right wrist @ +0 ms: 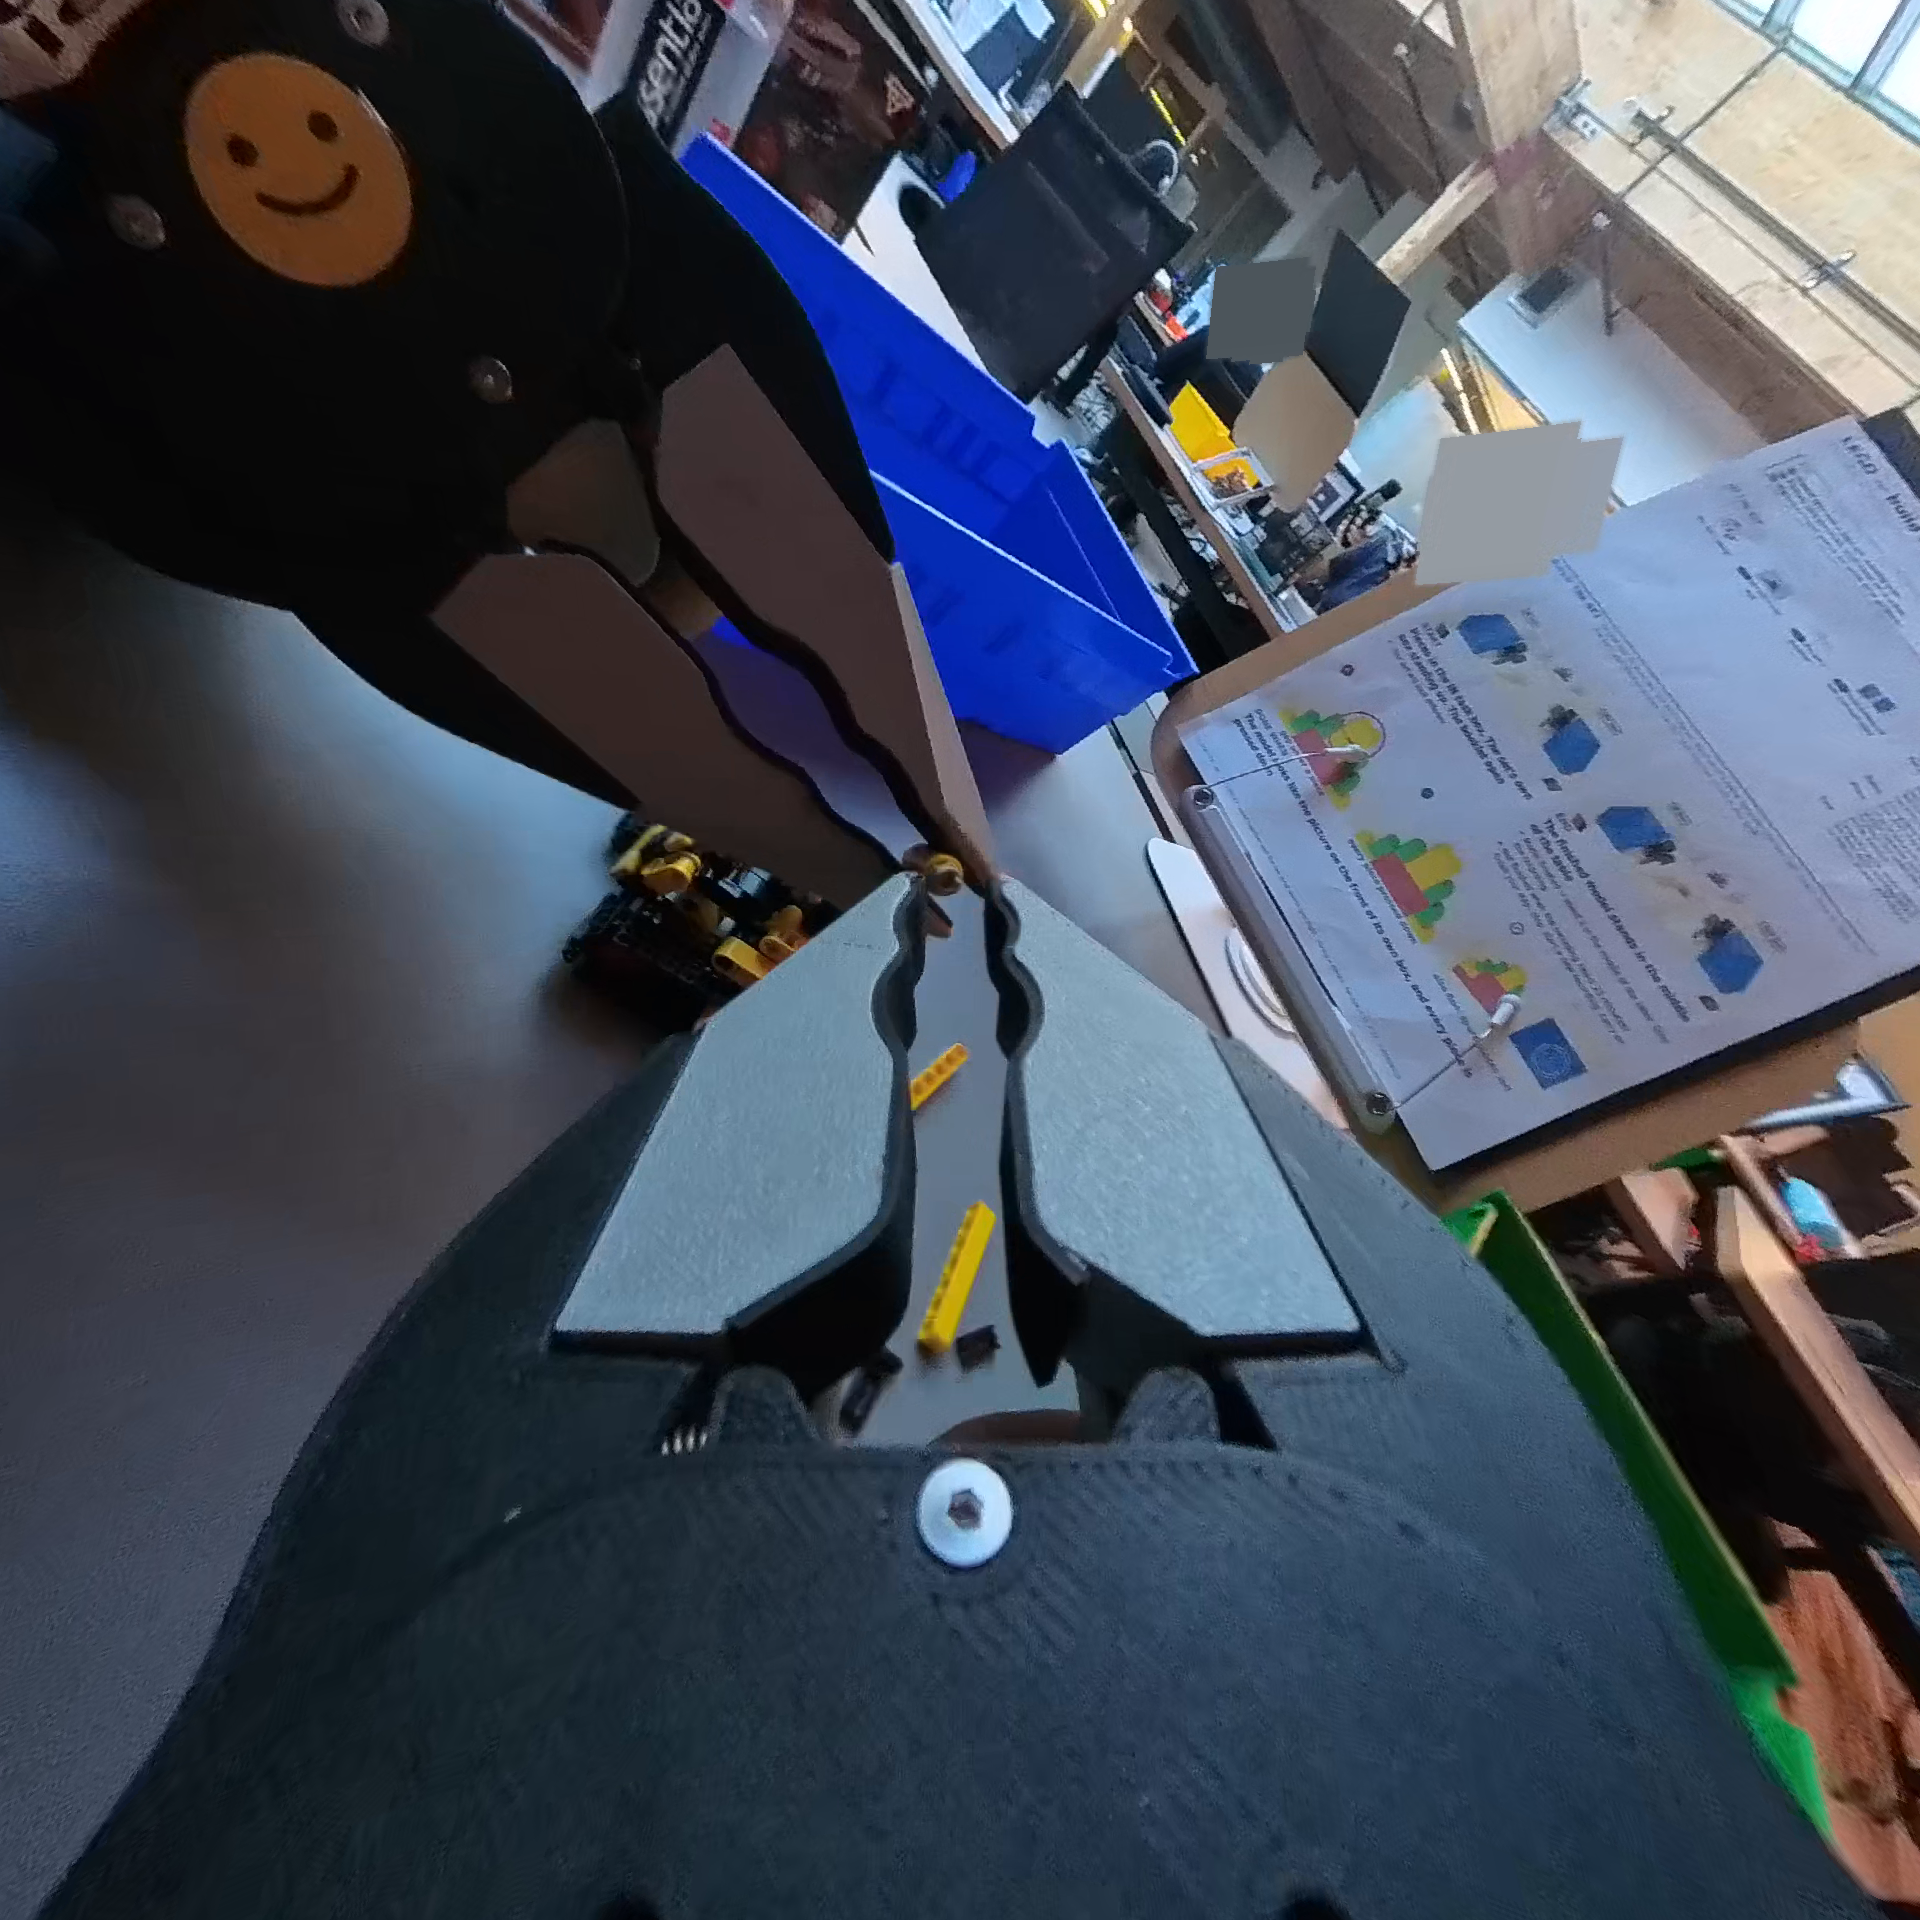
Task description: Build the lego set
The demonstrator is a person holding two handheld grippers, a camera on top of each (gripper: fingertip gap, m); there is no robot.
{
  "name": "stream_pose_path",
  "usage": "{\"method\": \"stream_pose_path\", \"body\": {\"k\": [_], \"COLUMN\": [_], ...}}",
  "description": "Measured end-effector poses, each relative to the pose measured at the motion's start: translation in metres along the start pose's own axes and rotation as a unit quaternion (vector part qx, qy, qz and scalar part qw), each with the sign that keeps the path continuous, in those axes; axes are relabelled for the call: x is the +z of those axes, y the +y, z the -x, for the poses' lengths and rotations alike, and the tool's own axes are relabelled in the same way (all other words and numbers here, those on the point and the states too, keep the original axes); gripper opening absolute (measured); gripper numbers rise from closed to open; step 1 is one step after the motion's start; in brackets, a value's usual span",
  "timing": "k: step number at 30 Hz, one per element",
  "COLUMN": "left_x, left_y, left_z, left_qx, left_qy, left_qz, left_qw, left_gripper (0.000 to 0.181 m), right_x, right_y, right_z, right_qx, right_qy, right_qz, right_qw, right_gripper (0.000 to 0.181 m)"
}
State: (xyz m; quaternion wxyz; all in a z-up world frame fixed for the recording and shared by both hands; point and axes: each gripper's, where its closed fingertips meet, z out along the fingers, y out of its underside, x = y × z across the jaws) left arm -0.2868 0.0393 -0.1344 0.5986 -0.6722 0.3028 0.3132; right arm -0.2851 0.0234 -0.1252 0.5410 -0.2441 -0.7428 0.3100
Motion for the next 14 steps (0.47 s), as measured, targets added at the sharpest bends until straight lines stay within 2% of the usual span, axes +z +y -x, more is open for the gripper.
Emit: {"method": "stream_pose_path", "body": {"k": [6,14], "left_x": [-0.0002,-0.0001], "left_y": [-0.0021,-0.0013], "left_z": [-0.001,-0.0014], "left_qx": [0.001,0.008], "left_qy": [0.001,-0.001], "left_qz": [-0.004,0.0], "left_qw": [1.0,1.0], "left_gripper": [0.004,0.004], "right_x": [-0.0015,-0.0016], "right_y": [-0.0028,-0.0044], "right_z": [0.0035,0.0044], "right_qx": [0.047,0.171], "right_qy": [-0.032,-0.096], "right_qz": [-0.02,-0.061], "right_qw": [0.998,0.979], "right_gripper": [0.003,0.003]}}
